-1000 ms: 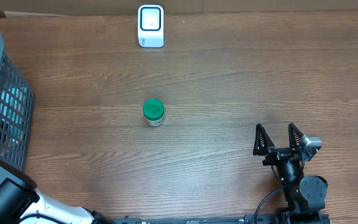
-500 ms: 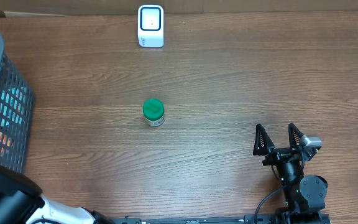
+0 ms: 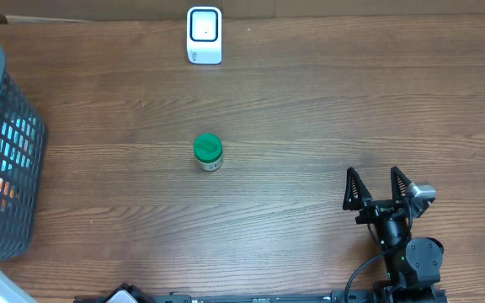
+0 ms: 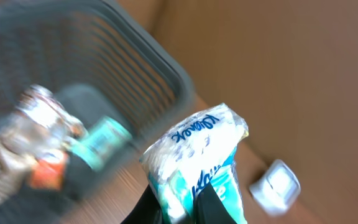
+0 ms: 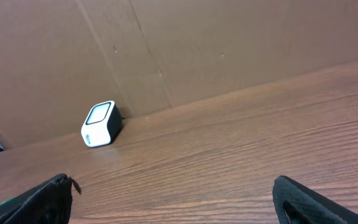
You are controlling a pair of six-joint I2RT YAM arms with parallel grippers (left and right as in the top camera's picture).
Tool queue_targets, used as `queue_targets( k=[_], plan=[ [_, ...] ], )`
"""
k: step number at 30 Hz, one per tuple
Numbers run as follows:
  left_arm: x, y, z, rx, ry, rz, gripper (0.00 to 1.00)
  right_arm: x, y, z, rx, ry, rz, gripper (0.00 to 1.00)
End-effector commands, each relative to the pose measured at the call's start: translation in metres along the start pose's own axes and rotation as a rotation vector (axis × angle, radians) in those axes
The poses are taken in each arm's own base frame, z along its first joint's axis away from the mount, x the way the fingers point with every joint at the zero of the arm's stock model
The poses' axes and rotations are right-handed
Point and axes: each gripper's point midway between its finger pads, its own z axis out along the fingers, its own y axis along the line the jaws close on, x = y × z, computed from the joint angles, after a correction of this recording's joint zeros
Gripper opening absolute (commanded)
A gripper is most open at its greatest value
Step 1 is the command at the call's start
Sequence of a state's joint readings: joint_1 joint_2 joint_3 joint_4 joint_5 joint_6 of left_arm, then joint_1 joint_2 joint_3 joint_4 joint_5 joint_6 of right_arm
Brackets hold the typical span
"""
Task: Scan the item barcode
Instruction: 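Place Kleenex pack on table left of the jar, release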
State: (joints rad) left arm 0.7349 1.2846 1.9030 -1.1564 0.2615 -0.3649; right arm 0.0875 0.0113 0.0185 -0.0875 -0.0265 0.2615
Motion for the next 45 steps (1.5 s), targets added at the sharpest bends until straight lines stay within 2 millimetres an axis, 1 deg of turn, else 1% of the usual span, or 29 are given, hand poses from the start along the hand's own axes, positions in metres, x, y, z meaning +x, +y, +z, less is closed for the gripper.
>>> queue_targets(
  k=[1,3,5,9,11,15,17,18,19,22,26,29,33,36,40,41,42,45],
  plan=[
    [0.046,-0.038,0.010,0.105,0.163,0.115,0.05,0.002,0.001,0.000,-0.007,-0.001,0.000,1.00],
    [0.075,-0.053,0.013,0.146,0.265,0.192,0.05,0.002,0.001,0.000,-0.007,-0.001,0.000,1.00],
    [0.104,-0.064,0.015,0.180,0.358,0.256,0.04,0.002,0.001,0.000,-0.007,-0.001,0.000,1.00],
    [0.160,-0.077,0.022,0.222,0.530,0.360,0.04,0.002,0.001,0.000,-0.007,-0.001,0.000,1.00],
    [0.187,-0.076,0.028,0.212,0.602,0.402,0.04,0.002,0.001,0.000,-0.007,-0.001,0.000,1.00],
    [0.245,-0.065,0.045,0.171,0.728,0.486,0.04,0.002,0.001,0.000,-0.007,-0.001,0.000,1.00],
    [0.273,-0.060,0.054,0.168,0.779,0.499,0.05,0.002,0.001,0.000,-0.007,-0.001,0.000,1.00],
    [0.281,-0.058,0.057,0.166,0.791,0.501,0.04,0.002,0.001,0.000,-0.007,-0.001,0.000,1.00],
    [0.294,-0.054,0.062,0.168,0.811,0.509,0.04,0.002,0.001,0.000,-0.007,-0.001,0.000,1.00],
    [0.323,-0.048,0.071,0.185,0.851,0.526,0.04,0.002,0.001,0.000,-0.007,-0.001,0.000,1.00],
    [0.348,-0.043,0.082,0.202,0.858,0.555,0.04,0.002,0.001,0.000,-0.007,-0.001,0.000,1.00],
    [0.365,-0.043,0.091,0.231,0.844,0.590,0.04,0.002,0.001,0.000,-0.007,-0.001,0.000,1.00],
    [0.383,-0.046,0.100,0.256,0.843,0.617,0.04,0.002,0.001,0.000,-0.007,-0.001,0.000,1.00],
    [0.399,-0.044,0.109,0.260,0.873,0.657,0.04,0.002,0.001,0.000,-0.007,-0.001,0.000,1.00],
    [0.423,-0.039,0.124,0.234,0.934,0.665,0.04,0.002,0.001,0.000,-0.007,-0.001,0.000,1.00],
    [0.427,-0.038,0.128,0.224,0.946,0.659,0.07,0.002,0.001,0.000,-0.007,-0.001,0.000,1.00],
    [0.433,-0.035,0.131,0.206,0.966,0.639,0.12,0.002,0.001,0.000,-0.007,-0.001,0.000,1.00],
    [0.445,-0.034,0.137,0.195,1.002,0.602,0.48,0.002,0.001,0.000,-0.007,-0.001,0.000,1.00]
  ],
)
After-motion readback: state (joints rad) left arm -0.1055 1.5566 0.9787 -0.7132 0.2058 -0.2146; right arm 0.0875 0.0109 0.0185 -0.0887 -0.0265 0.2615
